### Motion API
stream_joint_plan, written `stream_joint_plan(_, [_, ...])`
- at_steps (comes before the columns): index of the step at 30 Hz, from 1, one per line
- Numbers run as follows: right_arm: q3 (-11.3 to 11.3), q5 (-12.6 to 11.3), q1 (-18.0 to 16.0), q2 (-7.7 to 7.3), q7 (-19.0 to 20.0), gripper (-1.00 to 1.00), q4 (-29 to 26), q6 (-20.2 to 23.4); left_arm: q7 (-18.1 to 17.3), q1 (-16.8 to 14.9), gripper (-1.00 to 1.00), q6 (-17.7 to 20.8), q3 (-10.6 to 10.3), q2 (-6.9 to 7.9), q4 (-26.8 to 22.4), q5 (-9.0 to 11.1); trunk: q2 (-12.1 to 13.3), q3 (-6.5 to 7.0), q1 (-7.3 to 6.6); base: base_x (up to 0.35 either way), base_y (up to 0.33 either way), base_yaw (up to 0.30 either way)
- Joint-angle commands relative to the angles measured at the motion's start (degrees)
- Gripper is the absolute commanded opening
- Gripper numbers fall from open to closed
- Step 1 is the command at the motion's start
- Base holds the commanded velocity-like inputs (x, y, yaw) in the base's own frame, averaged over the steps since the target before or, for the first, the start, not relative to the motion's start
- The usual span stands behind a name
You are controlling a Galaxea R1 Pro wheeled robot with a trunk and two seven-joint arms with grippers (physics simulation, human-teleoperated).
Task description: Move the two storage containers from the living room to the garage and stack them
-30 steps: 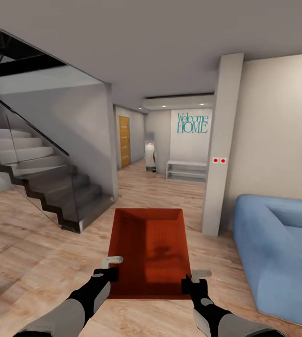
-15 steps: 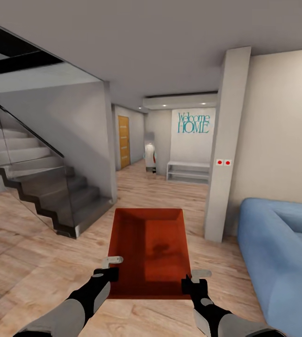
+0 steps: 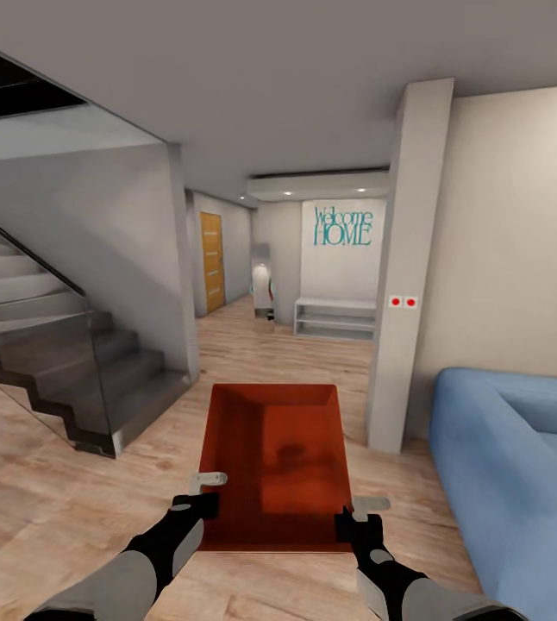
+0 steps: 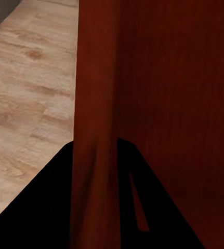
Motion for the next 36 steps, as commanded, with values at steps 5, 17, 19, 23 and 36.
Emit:
stream_joint_plan(5, [-2.1, -1.6, 0.0, -0.27, -0.4, -1.0, 0.0, -0.5, 0.6, -0.1, -1.0, 0.4, 3.8, 0.04, -0.1, 0.6, -0.1, -0.09, 0.04, 0.321, 0.0, -0.002])
stream_joint_plan(17, [-2.1, -1.7, 0.0, -0.27, -0.4, -1.0, 0.0, -0.4, 0.6, -0.1, -1.0, 0.5, 3.9, 0.04, -0.2, 0.6, -0.1, -0.09, 0.04, 0.322, 0.0, 0.0])
stream_joint_plan(19, [-2.1, -1.6, 0.0, -0.27, -0.4, -1.0, 0.0, -0.4, 0.6, -0.1, -1.0, 0.5, 3.9, 0.04, -0.2, 0.6, -0.1, -0.09, 0.04, 0.322, 0.0, 0.0])
stream_joint_plan(23, [-2.1, -1.6, 0.0, -0.27, -0.4, -1.0, 0.0, -0.4, 0.6, -0.1, -1.0, 0.5, 3.9, 0.04, -0.1, 0.6, -0.1, -0.09, 0.04, 0.322, 0.0, 0.0])
stream_joint_plan(36, [-2.0, -1.1, 0.0, -0.16, -0.3, -1.0, 0.0, -0.4, 0.6, -0.1, -1.0, 0.5, 3.9, 0.04, -0.2, 0.6, -0.1, -0.09, 0.04, 0.322, 0.0, 0.0])
